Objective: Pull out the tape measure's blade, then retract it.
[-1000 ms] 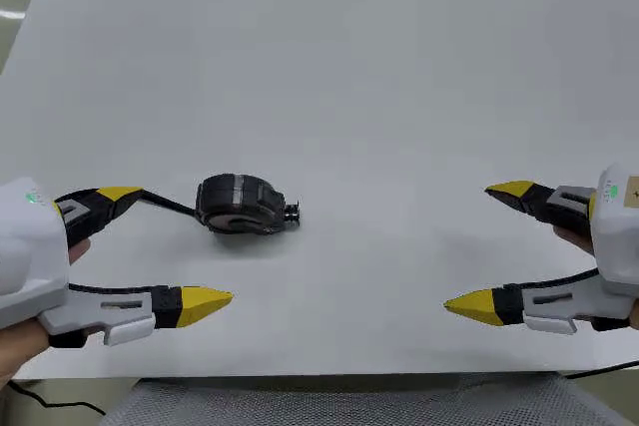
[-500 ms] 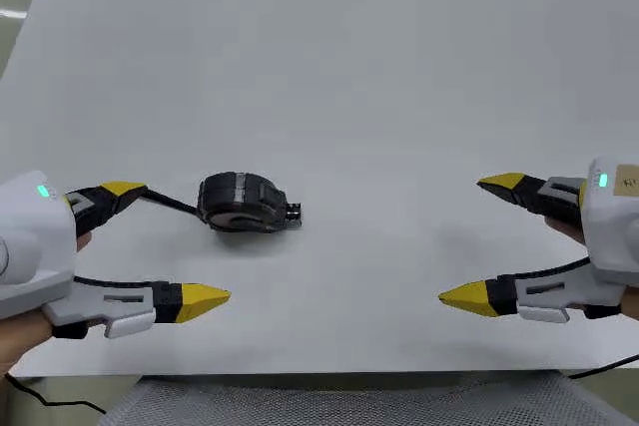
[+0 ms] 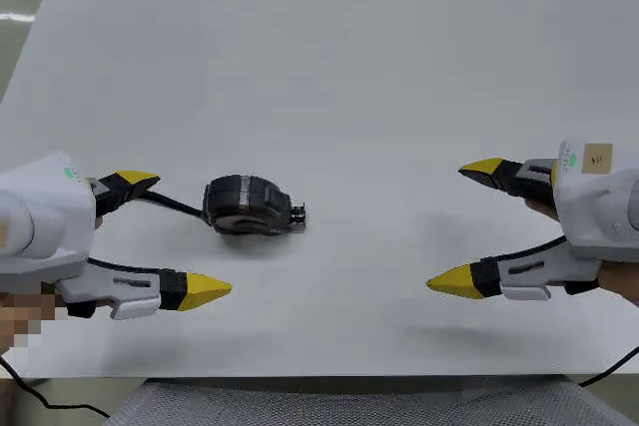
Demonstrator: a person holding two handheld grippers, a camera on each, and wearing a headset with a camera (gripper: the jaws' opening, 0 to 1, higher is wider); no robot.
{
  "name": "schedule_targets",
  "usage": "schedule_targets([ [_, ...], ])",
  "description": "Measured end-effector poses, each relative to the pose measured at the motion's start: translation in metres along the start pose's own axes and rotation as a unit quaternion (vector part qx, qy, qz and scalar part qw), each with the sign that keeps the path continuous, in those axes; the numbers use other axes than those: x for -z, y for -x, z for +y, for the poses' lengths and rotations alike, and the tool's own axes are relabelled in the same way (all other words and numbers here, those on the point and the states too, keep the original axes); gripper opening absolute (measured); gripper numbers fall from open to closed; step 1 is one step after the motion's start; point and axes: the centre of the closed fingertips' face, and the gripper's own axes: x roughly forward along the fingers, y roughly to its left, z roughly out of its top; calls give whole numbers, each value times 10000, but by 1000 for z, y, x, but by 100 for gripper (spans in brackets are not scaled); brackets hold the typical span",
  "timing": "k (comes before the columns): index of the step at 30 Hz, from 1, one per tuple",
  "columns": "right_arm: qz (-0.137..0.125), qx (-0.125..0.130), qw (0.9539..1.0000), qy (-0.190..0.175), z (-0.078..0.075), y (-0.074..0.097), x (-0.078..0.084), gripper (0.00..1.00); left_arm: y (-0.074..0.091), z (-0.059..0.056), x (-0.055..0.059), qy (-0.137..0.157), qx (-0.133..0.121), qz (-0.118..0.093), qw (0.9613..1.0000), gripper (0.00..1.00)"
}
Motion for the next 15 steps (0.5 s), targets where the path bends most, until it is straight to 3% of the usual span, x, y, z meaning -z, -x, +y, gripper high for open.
schedule_targets([
  [5, 77, -86, 9999, 94, 0, -7, -1, 78, -2, 4, -2, -94, 73, 76, 9999, 89],
  [15, 193, -277, 9992, 203, 1, -17, -3, 78, -11, 4, 2, -404, 317, 431, 9978, 85],
])
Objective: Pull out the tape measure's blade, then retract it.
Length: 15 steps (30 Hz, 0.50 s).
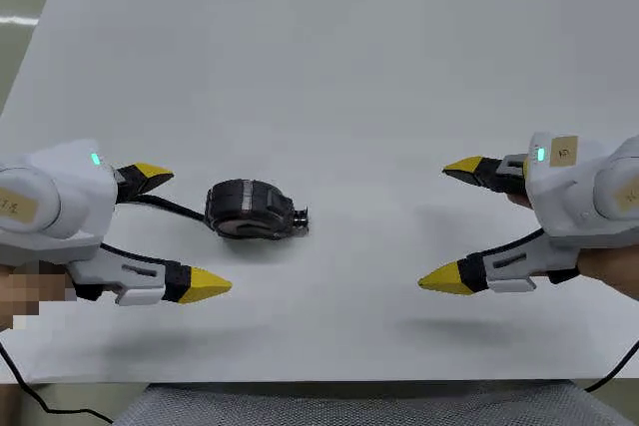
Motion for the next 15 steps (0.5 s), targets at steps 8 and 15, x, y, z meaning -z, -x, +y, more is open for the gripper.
schedule_targets([
  [8, 82, -136, 9998, 107, 1, -7, -3, 78, -7, 6, -4, -276, 98, 200, 9994, 77],
  [15, 84, -209, 9996, 145, 1, -13, -6, 77, -12, 9, -2, -565, 174, 411, 9974, 68],
])
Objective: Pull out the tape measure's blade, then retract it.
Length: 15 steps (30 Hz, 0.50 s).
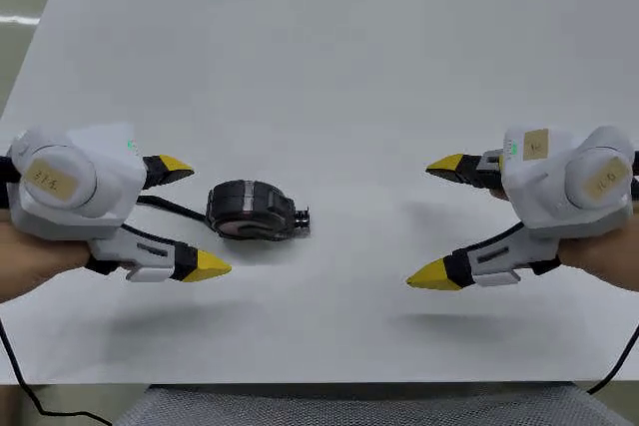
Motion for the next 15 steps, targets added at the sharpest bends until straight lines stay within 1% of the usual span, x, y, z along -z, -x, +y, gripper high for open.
schedule_targets([
  [1, 6, -3, 10000, -7, 0, -1, 0, 77, -1, 0, -1, -7, 36, 15, 10000, 67],
  [5, 9, -18, 10000, 2, -1, -4, -1, 76, -3, 2, -2, -92, 44, 70, 9999, 63],
  [11, 5, -68, 10000, 0, -1, -9, -3, 76, -9, 5, 2, -241, 78, 224, 9994, 55],
  [15, -3, -88, 10000, 11, -1, -11, -3, 76, -11, 7, 3, -278, 83, 250, 9993, 50],
])
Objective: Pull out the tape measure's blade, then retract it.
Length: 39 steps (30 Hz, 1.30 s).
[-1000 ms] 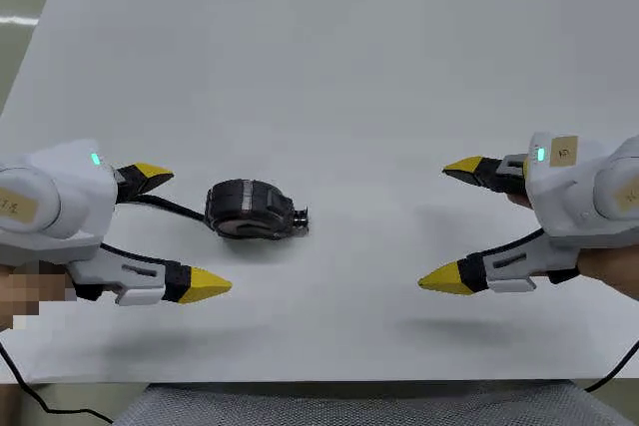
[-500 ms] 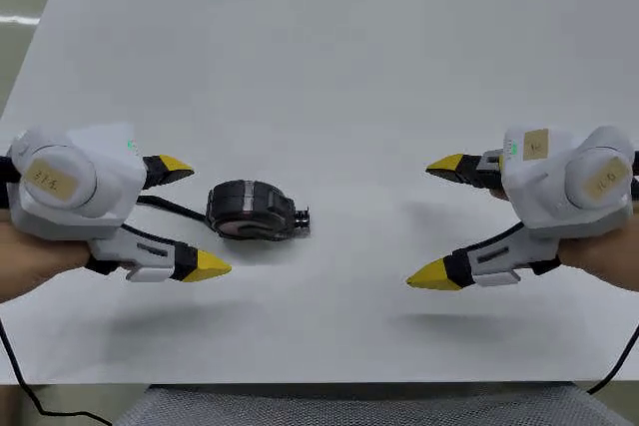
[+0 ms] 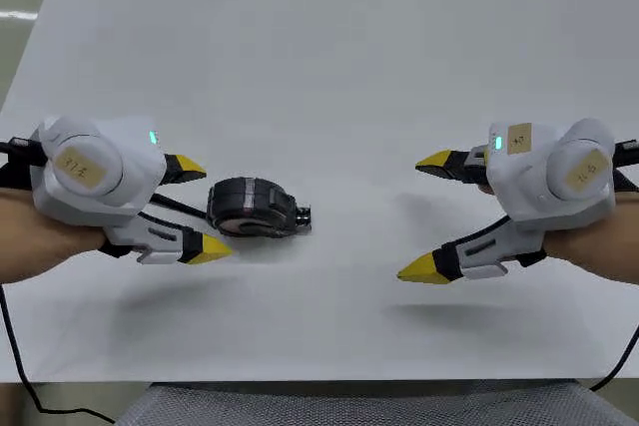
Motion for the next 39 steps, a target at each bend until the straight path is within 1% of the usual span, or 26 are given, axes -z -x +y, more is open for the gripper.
schedule_targets([
  [6, -8, -42, 10000, -5, -1, -3, -1, 76, -5, 2, 0, -170, 26, 57, 9998, 42],
  [15, -41, -41, 10000, -20, -3, -6, -3, 76, -13, 1, -1, -297, 150, 118, 9994, 33],
  [18, -25, -67, 10000, -20, -2, -7, -2, 75, -15, 2, -1, -286, 155, 112, 9994, 32],
  [25, -16, -109, 9999, -24, 0, -10, 0, 74, -18, 0, -1, -364, 193, 159, 9990, 29],
  [30, -9, -142, 9999, 24, 2, -13, 2, 73, -19, -1, -1, -396, 205, 144, 9989, 28],
  [39, -103, -157, 9998, 39, 0, -18, -2, 69, -19, -1, -1, -481, 223, 171, 9985, 27],
])
